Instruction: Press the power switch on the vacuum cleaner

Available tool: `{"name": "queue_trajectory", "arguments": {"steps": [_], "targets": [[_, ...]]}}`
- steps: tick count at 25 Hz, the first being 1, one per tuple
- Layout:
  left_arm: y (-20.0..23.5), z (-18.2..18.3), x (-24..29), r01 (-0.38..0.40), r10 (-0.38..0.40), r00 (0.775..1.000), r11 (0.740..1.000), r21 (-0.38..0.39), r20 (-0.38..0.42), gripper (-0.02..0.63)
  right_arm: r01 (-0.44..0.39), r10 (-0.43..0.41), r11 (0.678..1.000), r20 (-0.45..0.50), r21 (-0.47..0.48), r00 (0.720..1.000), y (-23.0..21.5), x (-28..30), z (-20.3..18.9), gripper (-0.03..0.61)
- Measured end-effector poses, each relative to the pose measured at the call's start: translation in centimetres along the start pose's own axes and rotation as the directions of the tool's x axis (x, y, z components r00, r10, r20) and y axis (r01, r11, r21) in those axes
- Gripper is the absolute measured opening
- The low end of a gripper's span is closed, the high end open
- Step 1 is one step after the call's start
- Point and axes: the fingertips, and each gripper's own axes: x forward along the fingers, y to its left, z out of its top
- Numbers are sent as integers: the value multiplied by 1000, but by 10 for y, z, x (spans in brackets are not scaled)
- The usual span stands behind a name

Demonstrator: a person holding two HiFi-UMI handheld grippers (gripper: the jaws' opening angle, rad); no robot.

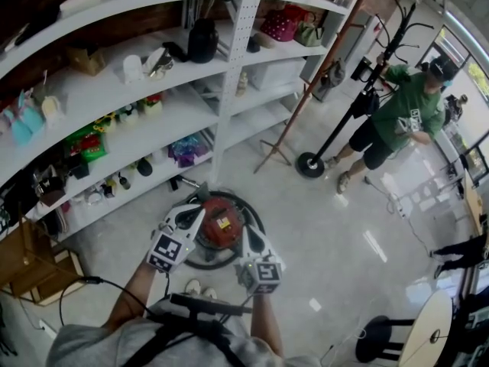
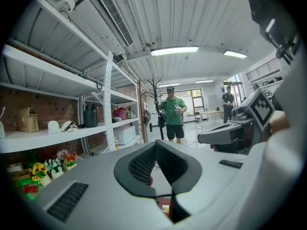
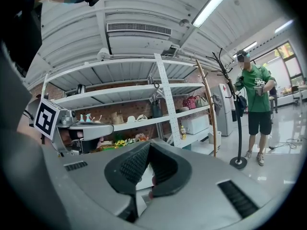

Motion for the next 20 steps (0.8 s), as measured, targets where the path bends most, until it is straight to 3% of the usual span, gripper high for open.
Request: {"name": "queue_trajectory", "arguments": {"steps": [20], "targets": [[3,13,11,-3,2,1000,999,34,13,6,-16,16,1000,30,-11,999,-3,7,12,11]]}}
